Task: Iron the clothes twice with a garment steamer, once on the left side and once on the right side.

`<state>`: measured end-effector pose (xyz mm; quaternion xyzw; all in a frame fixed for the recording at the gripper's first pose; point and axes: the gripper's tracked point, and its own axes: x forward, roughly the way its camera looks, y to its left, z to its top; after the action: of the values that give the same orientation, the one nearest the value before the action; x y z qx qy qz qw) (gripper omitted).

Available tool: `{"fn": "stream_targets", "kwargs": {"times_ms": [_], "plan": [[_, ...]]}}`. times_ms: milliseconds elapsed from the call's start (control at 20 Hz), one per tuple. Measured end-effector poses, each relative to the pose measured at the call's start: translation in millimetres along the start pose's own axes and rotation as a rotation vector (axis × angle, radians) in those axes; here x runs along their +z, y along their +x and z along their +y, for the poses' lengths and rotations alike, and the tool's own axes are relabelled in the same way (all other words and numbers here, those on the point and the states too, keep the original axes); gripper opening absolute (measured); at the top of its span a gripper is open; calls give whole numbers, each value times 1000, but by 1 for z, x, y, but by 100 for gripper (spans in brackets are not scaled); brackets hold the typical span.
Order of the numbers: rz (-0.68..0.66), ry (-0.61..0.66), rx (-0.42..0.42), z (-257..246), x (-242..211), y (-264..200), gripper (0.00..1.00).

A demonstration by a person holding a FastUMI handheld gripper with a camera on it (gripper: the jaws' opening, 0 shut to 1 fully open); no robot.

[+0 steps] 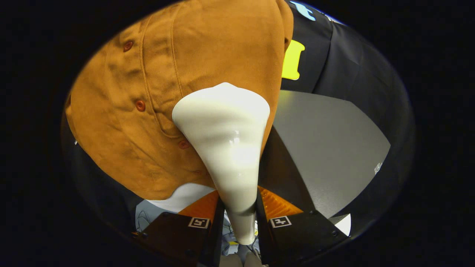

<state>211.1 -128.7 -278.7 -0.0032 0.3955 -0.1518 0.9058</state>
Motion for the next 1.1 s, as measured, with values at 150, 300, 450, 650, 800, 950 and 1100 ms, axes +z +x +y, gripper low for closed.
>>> {"fn": "stream_targets", "kwargs": {"times_ms": [150,300,450,650,800,950,1100], "plan": [[-108,-3,17,7,32,-28,44],[-216,-16,55,26,67,-58,44],[-303,-26,113,57,95,-88,44],[-375,-70,174,101,111,-117,44],[-396,-96,200,129,115,-124,44],[-418,-90,196,143,120,-127,44],[-420,-83,182,152,121,-123,44]]}}
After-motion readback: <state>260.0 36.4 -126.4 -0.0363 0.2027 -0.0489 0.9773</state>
